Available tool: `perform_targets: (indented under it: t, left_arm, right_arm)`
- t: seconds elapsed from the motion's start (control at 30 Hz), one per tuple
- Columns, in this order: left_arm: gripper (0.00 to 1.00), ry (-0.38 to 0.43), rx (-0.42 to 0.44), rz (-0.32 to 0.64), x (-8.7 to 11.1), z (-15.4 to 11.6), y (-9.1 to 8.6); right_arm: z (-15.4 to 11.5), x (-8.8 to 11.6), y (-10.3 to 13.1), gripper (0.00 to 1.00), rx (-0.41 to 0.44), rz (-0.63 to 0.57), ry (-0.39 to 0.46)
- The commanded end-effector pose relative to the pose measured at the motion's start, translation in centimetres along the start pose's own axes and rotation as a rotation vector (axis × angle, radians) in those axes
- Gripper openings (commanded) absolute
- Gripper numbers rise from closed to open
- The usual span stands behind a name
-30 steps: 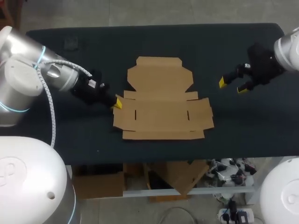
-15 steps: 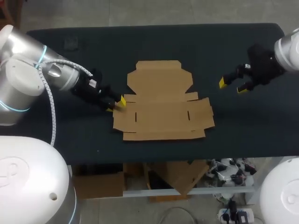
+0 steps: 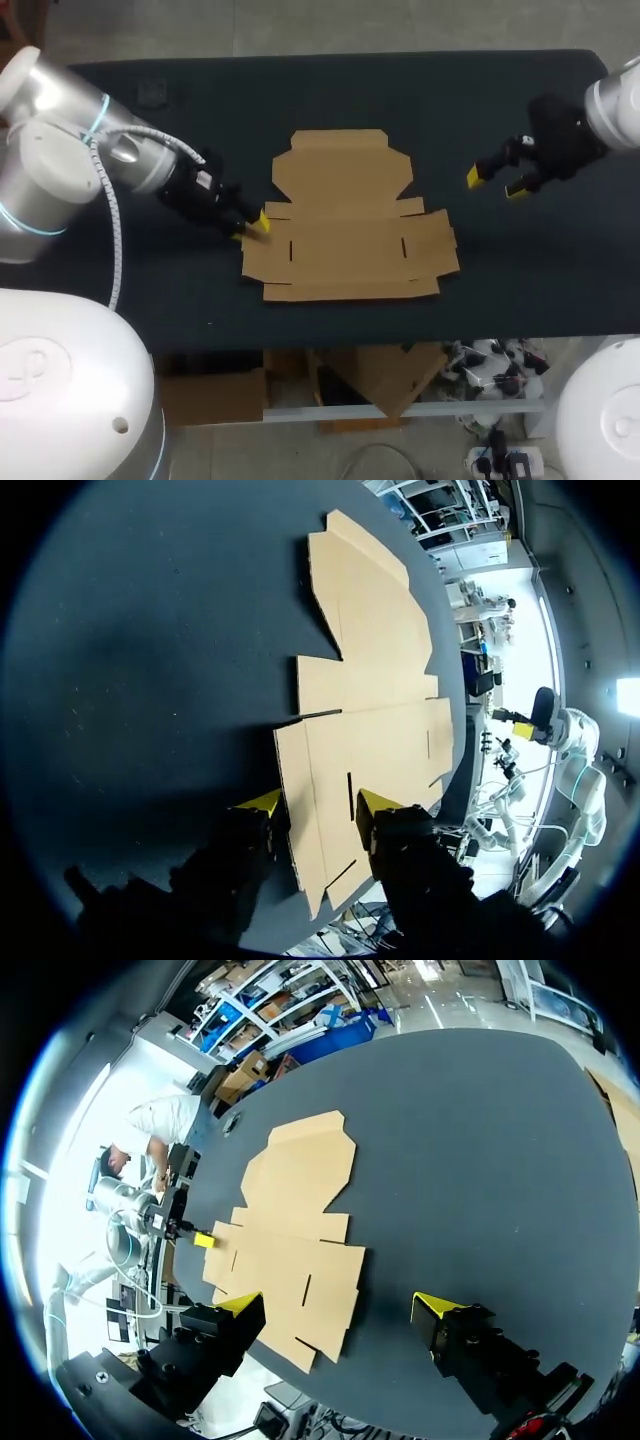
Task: Assemble the packaging by folding the flat box into shape, placing the metal phone stand inside, and closing the box properly
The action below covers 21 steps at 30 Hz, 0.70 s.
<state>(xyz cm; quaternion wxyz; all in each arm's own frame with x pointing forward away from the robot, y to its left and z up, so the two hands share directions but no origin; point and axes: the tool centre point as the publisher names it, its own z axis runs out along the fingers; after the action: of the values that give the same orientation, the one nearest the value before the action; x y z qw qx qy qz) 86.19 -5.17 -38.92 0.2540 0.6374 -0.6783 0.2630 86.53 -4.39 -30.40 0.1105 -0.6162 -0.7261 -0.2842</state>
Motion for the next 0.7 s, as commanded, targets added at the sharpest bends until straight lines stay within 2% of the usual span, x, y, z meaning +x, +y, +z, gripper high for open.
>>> perform_targets:
  t: [0.03,0.7]
  left_arm:
    - [0.0,-0.008,0.007,0.0,0.2,0.2,0.4]
    - [0.0,-0.005,0.015,0.026,1.2,0.3,1.7]
  right_arm:
    - [-0.2,-0.1,-0.1,1.0,0.001,-0.002,0.007]
    - [-0.5,0.0,-0.6,1.0,-0.002,-0.004,0.008]
